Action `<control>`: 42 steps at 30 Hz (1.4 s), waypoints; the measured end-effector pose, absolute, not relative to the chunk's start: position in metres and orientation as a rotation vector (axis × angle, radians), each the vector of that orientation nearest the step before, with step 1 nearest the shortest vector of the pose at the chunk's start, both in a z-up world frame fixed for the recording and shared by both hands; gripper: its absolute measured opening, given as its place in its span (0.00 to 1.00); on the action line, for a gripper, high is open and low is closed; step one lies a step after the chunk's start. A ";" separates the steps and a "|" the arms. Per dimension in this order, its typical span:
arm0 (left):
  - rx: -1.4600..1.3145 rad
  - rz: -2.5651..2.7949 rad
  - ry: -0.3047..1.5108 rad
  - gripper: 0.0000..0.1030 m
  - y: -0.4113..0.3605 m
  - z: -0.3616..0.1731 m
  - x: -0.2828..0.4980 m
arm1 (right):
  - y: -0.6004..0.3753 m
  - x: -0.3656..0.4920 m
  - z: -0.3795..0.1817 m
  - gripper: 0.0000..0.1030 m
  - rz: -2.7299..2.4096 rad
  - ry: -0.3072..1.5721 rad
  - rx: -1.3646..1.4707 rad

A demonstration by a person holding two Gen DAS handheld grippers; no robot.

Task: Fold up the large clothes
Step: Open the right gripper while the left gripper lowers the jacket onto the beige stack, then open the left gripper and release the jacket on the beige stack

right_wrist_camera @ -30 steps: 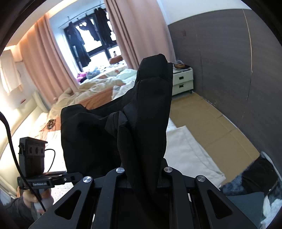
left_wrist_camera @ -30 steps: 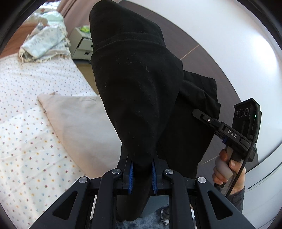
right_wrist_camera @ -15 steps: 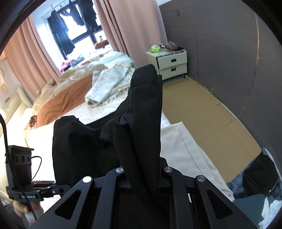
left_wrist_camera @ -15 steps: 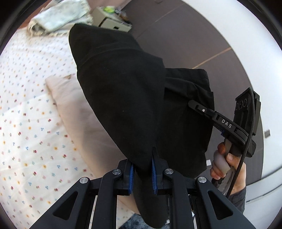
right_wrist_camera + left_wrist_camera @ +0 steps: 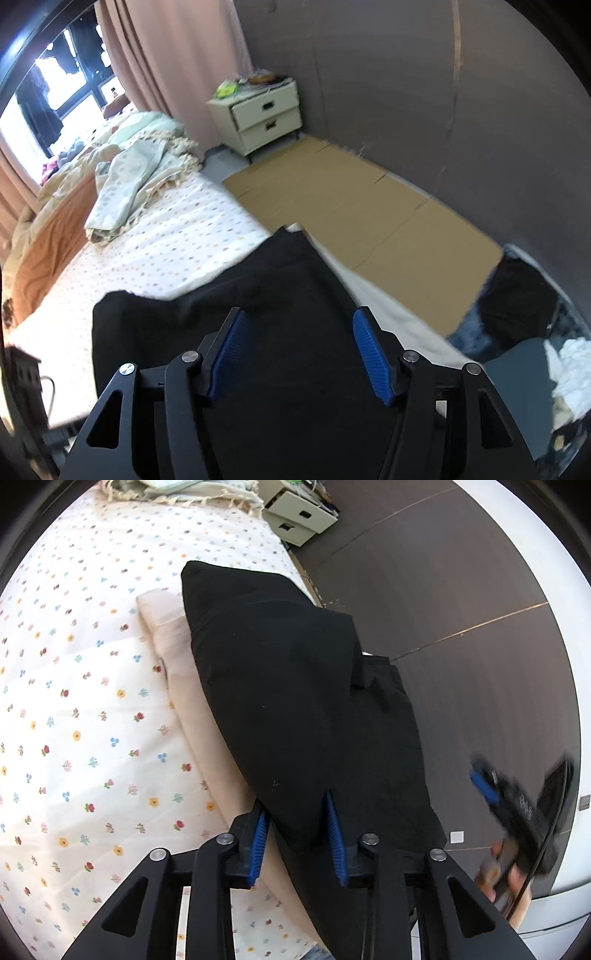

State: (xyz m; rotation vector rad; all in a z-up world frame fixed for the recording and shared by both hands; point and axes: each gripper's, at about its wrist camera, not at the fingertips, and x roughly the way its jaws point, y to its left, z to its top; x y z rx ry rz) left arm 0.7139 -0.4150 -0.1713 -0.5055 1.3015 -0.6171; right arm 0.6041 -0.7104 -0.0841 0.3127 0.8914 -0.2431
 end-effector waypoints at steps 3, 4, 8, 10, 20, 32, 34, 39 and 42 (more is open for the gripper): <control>-0.491 -0.601 1.289 0.40 -0.408 -0.172 0.719 | -0.737 0.555 -0.086 0.59 -0.307 0.843 0.399; -0.485 -0.597 1.280 0.40 -0.406 -0.171 0.721 | -0.747 0.538 -0.088 0.59 -0.327 0.828 0.439; -0.474 -0.579 1.220 0.40 -0.392 -0.164 0.731 | -0.769 0.469 -0.105 0.59 -0.414 0.756 0.563; -0.461 -0.572 1.177 0.40 -0.387 -0.155 0.733 | -0.777 0.446 -0.118 0.59 -0.443 0.749 0.624; -0.446 -0.632 1.195 0.39 -0.394 -0.168 0.732 | -0.780 0.451 -0.185 0.38 -0.337 0.766 0.836; -0.408 -0.640 1.185 0.39 -0.416 -0.168 0.720 | -0.794 0.446 -0.208 0.39 -0.410 0.718 1.001; -0.416 -0.639 1.191 0.39 -0.416 -0.169 0.721 | -0.795 0.441 -0.210 0.76 -0.405 0.692 1.021; -0.426 -0.633 1.196 0.39 -0.418 -0.172 0.719 | -0.801 0.447 -0.239 0.77 -0.315 0.694 1.183; -0.429 -0.638 1.195 0.39 -0.416 -0.175 0.717 | -0.802 0.450 -0.251 0.59 -0.255 0.642 1.249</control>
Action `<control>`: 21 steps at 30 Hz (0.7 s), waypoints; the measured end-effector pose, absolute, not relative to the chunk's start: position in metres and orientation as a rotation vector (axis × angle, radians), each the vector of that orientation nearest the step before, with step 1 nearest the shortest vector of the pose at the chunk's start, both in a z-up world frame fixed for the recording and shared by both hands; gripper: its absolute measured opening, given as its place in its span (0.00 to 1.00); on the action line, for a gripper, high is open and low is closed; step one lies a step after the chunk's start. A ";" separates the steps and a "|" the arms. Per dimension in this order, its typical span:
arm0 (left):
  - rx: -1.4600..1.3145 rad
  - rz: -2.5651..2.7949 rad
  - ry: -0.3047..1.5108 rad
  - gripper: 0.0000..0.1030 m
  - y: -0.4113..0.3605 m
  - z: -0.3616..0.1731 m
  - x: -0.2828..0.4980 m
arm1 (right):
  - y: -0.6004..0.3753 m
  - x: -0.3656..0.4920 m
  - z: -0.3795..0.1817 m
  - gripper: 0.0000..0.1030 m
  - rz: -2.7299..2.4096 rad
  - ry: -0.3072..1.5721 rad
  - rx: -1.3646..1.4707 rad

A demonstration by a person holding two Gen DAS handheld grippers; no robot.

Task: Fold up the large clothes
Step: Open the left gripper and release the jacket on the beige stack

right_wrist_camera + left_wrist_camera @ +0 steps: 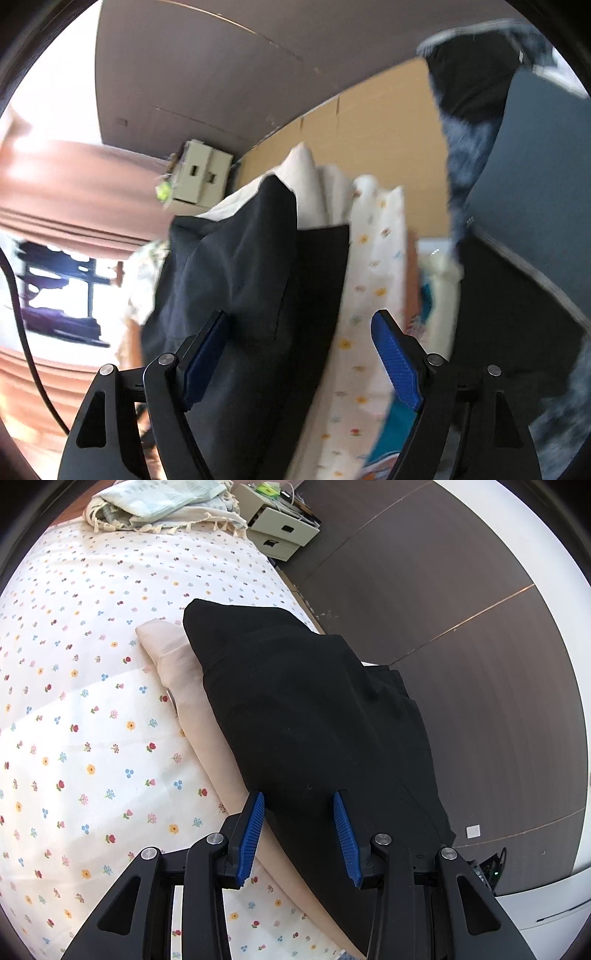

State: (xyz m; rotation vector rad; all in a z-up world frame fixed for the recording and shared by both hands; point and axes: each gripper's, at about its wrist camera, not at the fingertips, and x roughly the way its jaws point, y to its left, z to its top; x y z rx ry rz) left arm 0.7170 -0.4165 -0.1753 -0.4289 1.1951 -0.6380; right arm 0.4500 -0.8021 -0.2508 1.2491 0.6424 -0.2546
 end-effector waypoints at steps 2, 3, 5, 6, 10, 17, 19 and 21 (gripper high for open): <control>-0.427 -0.633 1.195 0.39 -0.416 -0.176 0.717 | -0.800 0.450 -0.242 0.31 -0.270 0.628 1.205; -0.425 -0.629 1.196 0.39 -0.415 -0.177 0.716 | -0.798 0.450 -0.237 0.24 -0.281 0.626 1.181; -0.423 -0.622 1.200 0.39 -0.415 -0.177 0.715 | -0.796 0.454 -0.227 0.19 -0.272 0.629 1.142; -0.424 -0.619 1.202 0.39 -0.414 -0.178 0.715 | -0.795 0.458 -0.222 0.17 -0.261 0.629 1.117; -0.434 -0.618 1.208 0.39 -0.411 -0.179 0.715 | -0.800 0.469 -0.209 0.15 -0.226 0.612 1.077; -0.450 -0.614 1.194 0.39 -0.398 -0.168 0.713 | -0.810 0.489 -0.220 0.16 -0.270 0.689 1.053; -0.454 -0.616 1.193 0.39 -0.392 -0.163 0.712 | -0.808 0.484 -0.217 0.26 -0.295 0.695 1.032; -0.460 -0.626 1.187 0.40 -0.386 -0.158 0.709 | -0.804 0.479 -0.212 0.30 -0.321 0.708 1.003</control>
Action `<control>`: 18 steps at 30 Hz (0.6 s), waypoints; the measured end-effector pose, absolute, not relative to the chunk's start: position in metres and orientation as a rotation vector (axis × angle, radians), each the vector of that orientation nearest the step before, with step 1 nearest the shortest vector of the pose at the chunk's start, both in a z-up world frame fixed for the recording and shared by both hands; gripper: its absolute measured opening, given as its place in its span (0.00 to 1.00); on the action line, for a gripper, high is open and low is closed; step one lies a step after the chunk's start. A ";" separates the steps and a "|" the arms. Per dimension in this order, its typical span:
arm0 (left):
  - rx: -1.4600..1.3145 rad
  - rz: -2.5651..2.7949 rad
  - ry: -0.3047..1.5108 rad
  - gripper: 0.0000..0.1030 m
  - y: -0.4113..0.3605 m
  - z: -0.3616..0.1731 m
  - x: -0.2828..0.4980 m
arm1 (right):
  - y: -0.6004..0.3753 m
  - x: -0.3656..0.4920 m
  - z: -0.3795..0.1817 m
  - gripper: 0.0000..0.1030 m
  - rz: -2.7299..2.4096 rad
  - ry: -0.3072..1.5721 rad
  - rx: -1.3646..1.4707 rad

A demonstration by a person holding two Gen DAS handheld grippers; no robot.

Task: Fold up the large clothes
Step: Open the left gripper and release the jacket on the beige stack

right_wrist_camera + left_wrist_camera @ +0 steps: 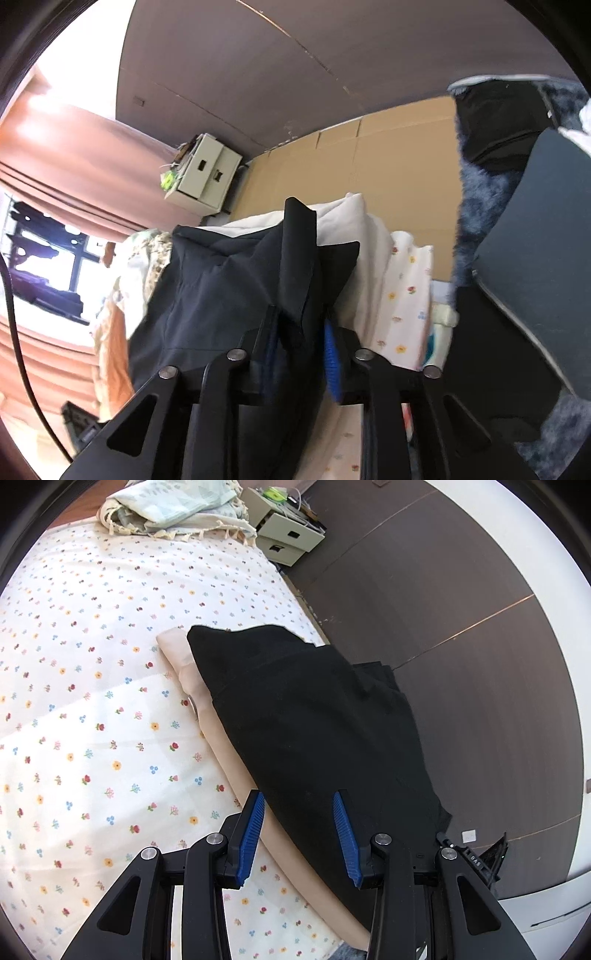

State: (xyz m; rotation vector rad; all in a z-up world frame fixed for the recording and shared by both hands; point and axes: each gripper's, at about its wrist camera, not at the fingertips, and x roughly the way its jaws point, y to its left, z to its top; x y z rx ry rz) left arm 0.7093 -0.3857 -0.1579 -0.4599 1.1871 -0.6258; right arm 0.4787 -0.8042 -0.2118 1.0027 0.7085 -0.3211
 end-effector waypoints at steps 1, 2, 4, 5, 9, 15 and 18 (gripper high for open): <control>-0.454 -0.630 1.184 0.40 -0.383 -0.154 0.707 | -0.802 0.476 -0.208 0.30 -0.324 0.715 0.990; -0.446 -0.630 1.185 0.45 -0.382 -0.151 0.705 | -0.800 0.474 -0.205 0.31 -0.325 0.721 0.980; -0.429 -0.630 1.180 0.57 -0.376 -0.141 0.699 | -0.795 0.469 -0.197 0.36 -0.334 0.731 0.950; -0.423 -0.630 1.167 0.63 -0.372 -0.135 0.694 | -0.790 0.464 -0.189 0.39 -0.337 0.730 0.930; -0.391 -0.623 1.111 0.74 -0.350 -0.109 0.671 | -0.773 0.447 -0.163 0.59 -0.345 0.716 0.856; -0.404 -0.644 0.955 1.00 -0.310 -0.062 0.629 | -0.745 0.416 -0.119 1.00 -0.317 0.675 0.817; -0.389 -0.623 0.919 1.00 -0.298 -0.038 0.609 | -0.732 0.399 -0.096 1.00 -0.335 0.669 0.777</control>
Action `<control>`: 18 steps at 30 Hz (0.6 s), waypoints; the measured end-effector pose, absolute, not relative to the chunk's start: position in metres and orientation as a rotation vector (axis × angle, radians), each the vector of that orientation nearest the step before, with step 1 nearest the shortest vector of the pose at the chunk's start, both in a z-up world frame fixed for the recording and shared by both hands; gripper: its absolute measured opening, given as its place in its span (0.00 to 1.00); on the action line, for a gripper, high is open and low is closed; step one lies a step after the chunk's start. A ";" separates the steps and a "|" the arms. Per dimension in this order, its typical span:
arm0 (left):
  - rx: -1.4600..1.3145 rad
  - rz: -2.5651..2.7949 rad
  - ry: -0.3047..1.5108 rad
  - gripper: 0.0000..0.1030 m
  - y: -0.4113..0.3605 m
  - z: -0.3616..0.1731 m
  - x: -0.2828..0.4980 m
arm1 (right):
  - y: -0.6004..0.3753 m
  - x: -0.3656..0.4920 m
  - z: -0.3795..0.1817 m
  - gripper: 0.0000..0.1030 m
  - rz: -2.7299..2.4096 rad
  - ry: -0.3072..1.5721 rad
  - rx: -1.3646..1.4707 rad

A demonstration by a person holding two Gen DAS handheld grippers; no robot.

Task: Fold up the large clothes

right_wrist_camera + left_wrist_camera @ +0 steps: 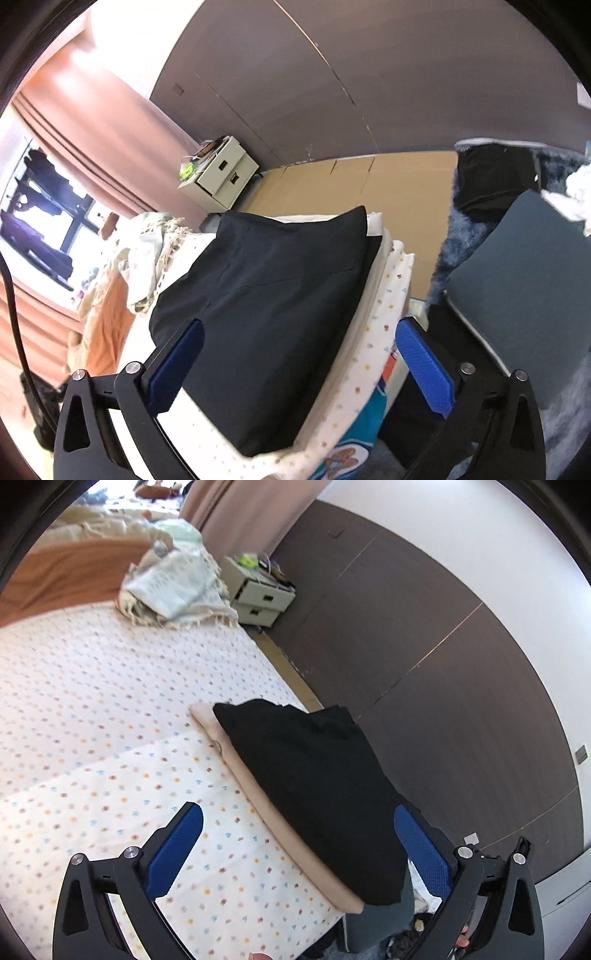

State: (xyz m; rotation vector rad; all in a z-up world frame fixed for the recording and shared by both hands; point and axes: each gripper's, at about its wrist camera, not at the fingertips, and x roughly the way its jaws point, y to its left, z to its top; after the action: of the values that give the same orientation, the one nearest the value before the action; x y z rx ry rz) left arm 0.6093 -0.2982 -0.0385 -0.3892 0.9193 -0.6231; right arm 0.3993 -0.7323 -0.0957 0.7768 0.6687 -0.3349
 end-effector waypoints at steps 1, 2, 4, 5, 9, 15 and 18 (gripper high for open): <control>-0.372 -0.620 0.903 1.00 -0.296 -0.031 0.602 | -0.728 0.393 -0.088 1.00 -0.334 0.661 0.767; -0.349 -0.618 0.883 1.00 -0.293 -0.023 0.592 | -0.725 0.388 -0.083 1.00 -0.330 0.657 0.761; -0.316 -0.623 0.846 1.00 -0.288 -0.009 0.574 | -0.717 0.379 -0.071 1.00 -0.329 0.662 0.738; -0.304 -0.627 0.832 1.00 -0.287 -0.005 0.566 | -0.711 0.373 -0.065 1.00 -0.324 0.666 0.722; -0.253 -0.626 0.777 1.00 -0.271 0.011 0.530 | -0.689 0.355 -0.048 1.00 -0.301 0.657 0.668; -0.162 -0.606 0.690 1.00 -0.248 0.026 0.477 | -0.654 0.329 -0.026 1.00 -0.254 0.628 0.600; -0.132 -0.599 0.643 1.00 -0.231 0.035 0.450 | -0.637 0.318 -0.016 1.00 -0.237 0.610 0.572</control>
State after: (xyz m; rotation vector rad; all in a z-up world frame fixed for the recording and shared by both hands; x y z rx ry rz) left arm 0.4505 -0.2312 0.0349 -0.1317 0.6427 -0.5992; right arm 0.3176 -0.6366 -0.0164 0.5716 0.6101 -0.2370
